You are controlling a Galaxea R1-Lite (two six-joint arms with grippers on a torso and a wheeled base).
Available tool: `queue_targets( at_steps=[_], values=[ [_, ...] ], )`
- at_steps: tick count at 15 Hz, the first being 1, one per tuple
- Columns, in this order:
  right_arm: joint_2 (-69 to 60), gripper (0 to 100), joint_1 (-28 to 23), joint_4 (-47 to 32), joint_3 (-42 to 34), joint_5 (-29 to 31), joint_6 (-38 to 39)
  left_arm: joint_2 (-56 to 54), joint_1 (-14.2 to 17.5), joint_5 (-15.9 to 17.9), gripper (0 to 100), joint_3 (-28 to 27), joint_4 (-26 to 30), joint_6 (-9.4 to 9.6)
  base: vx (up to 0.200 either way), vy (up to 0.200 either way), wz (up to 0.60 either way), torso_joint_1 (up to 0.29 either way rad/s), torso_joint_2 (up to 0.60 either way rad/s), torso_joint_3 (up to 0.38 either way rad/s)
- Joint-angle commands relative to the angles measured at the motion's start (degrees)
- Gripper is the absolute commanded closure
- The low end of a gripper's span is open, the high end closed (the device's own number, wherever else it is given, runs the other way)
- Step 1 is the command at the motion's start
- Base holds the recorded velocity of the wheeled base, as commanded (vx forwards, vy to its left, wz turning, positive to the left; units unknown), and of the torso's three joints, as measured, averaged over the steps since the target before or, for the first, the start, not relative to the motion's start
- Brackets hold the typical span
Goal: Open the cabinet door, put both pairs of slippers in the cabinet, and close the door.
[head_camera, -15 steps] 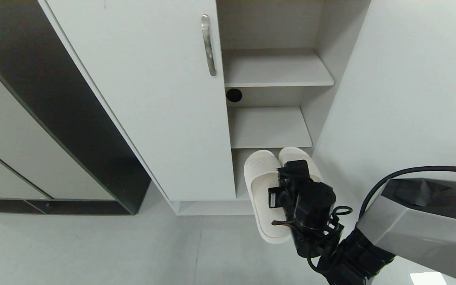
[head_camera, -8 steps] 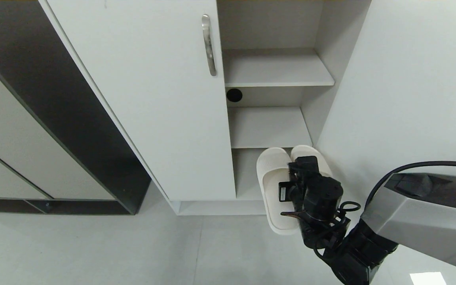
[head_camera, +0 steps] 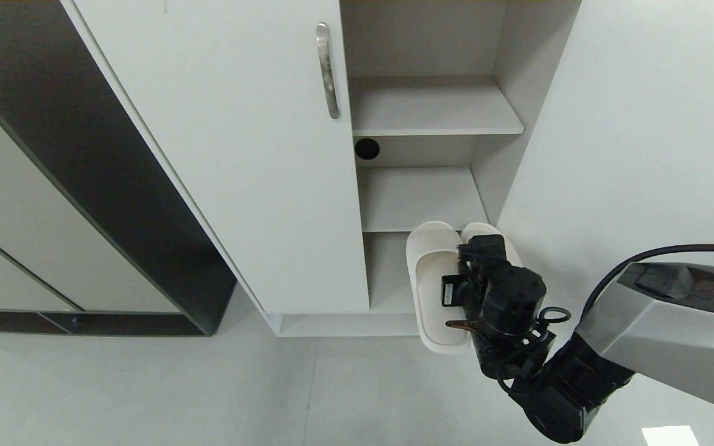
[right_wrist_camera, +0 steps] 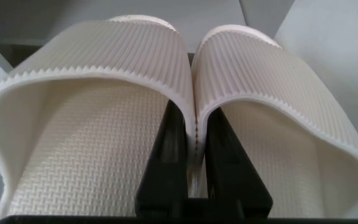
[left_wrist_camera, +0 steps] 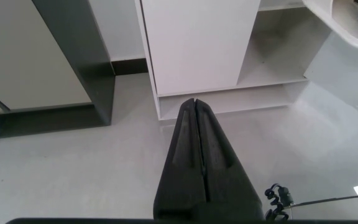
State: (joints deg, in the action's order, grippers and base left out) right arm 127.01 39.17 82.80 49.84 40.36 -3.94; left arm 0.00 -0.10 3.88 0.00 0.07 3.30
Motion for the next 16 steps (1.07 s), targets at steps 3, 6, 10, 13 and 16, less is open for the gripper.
queue_targets(
  at_steps=[3, 6, 10, 13, 16],
  values=[
    [-0.2, 100, 2.9, -1.9, 2.0, -0.1, 0.3, 0.1, 0.0, 0.0, 100, 0.0, 0.0, -0.05, 0.000, 0.000, 0.00, 0.000, 0.00, 0.000],
    [1.7, 100, 3.5, -7.0, 7.7, -0.5, 2.3, 0.1, 0.0, 0.0, 100, 0.0, 0.0, -0.05, 0.000, 0.000, 0.00, 0.000, 0.00, 0.000],
    [3.2, 100, 4.4, -10.6, 10.2, -1.4, 5.0, 0.1, 0.0, 0.0, 100, 0.0, 0.0, -0.05, 0.000, 0.000, 0.00, 0.000, 0.00, 0.000],
    [3.1, 100, 4.5, -10.7, 10.1, -1.4, 4.6, 0.1, 0.0, 0.0, 100, 0.0, 0.0, -0.05, 0.000, 0.000, 0.00, 0.000, 0.00, 0.000],
    [2.9, 100, 4.5, -10.7, 10.0, -1.4, 4.6, 0.1, 0.0, -0.1, 100, 0.0, 0.0, -0.23, 0.067, 0.000, 0.00, 0.001, 0.00, 0.001]
  ],
)
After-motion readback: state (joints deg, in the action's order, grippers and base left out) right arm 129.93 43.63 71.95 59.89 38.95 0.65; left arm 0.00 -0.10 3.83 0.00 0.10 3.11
